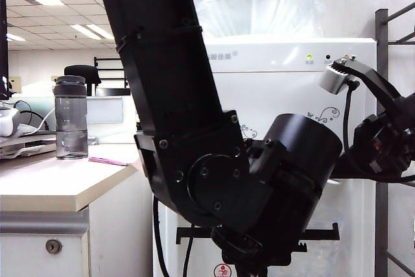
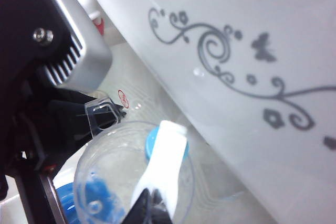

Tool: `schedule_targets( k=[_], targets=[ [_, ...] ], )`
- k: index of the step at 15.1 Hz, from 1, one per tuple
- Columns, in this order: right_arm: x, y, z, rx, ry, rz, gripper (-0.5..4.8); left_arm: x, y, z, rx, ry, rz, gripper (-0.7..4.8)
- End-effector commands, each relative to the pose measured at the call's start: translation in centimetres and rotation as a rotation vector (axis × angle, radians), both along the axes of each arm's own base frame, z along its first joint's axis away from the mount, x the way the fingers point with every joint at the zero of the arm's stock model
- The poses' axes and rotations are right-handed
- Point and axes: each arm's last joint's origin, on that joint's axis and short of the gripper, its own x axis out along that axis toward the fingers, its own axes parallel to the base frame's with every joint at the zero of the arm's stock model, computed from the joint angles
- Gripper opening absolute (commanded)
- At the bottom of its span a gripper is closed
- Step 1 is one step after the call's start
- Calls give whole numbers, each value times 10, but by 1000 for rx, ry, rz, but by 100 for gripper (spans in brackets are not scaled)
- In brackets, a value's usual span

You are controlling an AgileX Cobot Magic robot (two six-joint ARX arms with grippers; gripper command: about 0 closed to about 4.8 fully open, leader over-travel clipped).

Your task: Pick up the plastic mug from the left desk, go to the cold water outlet of the water dispenser, press the vertical switch to get some water, then put the mug back on the desk.

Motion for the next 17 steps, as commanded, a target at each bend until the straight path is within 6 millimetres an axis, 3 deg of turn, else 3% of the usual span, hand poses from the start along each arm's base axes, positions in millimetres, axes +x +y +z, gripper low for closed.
schedule_targets(
  k=[1,6,12,17],
  targets=[
    [-3,-1,-7,-23,60,-17,-1,2,-3,6,-44,-29,14,-5],
    [-1,-1,-2,-19,5,-33,-1,2,-3,6,-44,-29,14,-5],
    [-6,-3,39,44,-145,-85,-1,2,-3,6,-23,-32,5,-5],
    [-13,-5,55,56,-214,-105,-1,1,-3,6,81,-34,-34,-5]
  ],
)
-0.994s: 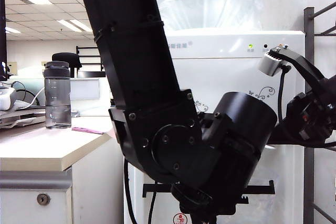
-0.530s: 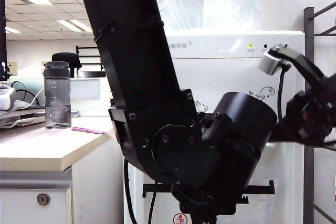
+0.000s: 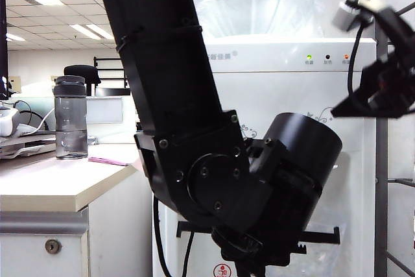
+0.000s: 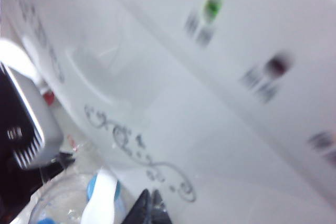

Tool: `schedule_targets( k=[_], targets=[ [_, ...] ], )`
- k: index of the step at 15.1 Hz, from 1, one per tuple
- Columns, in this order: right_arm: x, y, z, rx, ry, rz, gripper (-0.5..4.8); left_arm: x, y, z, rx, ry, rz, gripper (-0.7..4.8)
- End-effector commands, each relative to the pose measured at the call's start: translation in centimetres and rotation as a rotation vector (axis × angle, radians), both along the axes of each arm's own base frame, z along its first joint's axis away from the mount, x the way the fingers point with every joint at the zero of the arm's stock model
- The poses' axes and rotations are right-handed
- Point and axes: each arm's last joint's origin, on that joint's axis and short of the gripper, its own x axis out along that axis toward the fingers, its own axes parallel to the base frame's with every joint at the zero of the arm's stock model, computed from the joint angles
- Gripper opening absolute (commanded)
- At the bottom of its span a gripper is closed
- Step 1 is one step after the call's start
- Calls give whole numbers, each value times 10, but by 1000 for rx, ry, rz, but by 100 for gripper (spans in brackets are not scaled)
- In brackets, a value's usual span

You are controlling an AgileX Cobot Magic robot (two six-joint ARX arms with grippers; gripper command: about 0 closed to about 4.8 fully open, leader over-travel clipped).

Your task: Pick up the plastic mug from the left desk, go to the cold water outlet of the water dispenser, press the vertical switch to get some water, then put the mug back on the desk.

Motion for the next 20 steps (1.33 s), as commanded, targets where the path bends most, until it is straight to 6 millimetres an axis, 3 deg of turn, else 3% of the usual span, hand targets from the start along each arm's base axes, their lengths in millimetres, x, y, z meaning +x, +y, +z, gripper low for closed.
schedule_targets(
  k=[1,9,20],
  targets=[
    [0,0,3,3,-13,-14,-1,0,-3,5,26,-23,-11,-5],
    [1,0,6,7,-43,-21,-1,-2,0,0,85,43,-52,-5],
    [2,-1,11,35,-79,-40,-1,-2,-2,15,85,43,-85,-5]
  ],
)
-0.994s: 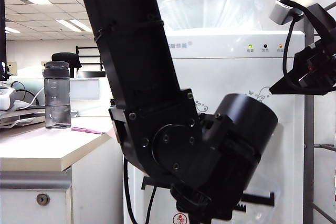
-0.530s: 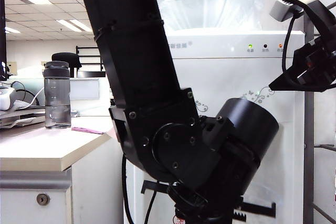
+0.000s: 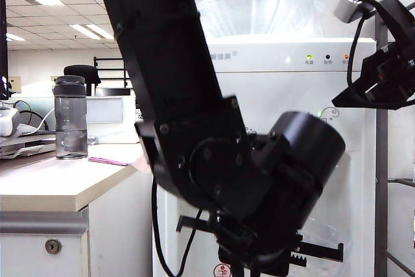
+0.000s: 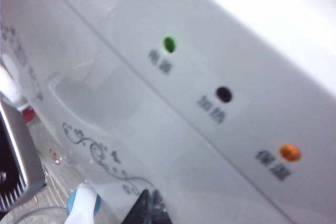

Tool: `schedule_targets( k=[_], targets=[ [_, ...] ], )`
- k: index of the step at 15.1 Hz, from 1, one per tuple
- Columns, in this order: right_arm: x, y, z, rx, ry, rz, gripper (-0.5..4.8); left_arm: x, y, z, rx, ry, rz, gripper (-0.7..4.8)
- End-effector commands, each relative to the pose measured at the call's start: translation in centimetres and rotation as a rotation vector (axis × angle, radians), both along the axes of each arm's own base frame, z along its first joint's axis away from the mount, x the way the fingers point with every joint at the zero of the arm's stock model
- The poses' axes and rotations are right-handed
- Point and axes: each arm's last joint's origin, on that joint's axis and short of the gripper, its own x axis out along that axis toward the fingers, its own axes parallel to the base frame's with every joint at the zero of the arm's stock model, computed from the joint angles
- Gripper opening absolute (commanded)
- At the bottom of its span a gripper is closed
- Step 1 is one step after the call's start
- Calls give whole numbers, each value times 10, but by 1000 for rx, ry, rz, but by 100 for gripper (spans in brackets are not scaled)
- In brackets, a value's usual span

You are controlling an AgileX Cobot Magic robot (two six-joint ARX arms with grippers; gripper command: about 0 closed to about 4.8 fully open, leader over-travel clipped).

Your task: Pick up the plastic mug from the left desk, go to the cold water outlet of the water dispenser, press the vertical switch to get some water, then put the mug back on the desk.

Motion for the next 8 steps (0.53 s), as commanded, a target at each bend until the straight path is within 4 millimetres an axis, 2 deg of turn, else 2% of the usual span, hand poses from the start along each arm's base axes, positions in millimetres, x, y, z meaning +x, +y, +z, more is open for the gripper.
schedule_targets(
  k=[1,8],
  targets=[
    [2,0,6,26,-39,-8,-1,2,-4,12,-32,-32,-8,-5],
    [9,1,21,36,-86,-8,-1,2,-5,13,-40,-10,-62,-5]
  ],
)
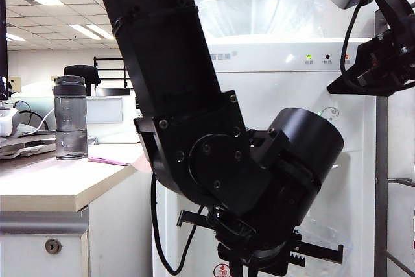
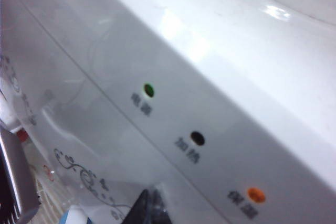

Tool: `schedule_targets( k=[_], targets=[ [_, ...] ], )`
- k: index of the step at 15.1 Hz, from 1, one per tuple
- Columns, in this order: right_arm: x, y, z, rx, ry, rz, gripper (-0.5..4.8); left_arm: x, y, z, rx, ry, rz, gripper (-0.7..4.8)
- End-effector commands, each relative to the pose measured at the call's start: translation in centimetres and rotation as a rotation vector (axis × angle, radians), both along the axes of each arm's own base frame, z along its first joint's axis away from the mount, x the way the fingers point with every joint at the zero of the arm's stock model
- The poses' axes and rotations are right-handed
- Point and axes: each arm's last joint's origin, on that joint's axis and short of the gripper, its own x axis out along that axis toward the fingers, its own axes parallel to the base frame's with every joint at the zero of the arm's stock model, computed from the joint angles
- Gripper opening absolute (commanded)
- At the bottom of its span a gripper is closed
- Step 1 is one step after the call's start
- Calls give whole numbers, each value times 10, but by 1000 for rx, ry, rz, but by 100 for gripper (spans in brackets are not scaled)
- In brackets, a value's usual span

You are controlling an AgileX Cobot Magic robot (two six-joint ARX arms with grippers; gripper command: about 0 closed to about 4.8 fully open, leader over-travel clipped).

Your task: Pick up the plastic mug from the left desk, go to the cold water outlet of the water dispenser, press the vertical switch to get some water, then put the mug back on the desk.

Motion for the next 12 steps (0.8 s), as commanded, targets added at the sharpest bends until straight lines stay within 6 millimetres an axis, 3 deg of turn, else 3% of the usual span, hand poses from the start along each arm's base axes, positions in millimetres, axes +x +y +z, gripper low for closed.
schedule_targets(
  k=[1,12],
  targets=[
    [3,0,10,16,-53,-8,-1,2,-6,10,-73,-5,-43,-5],
    [7,-6,14,13,-70,-84,-1,2,-14,18,-123,-38,-146,-5]
  ],
)
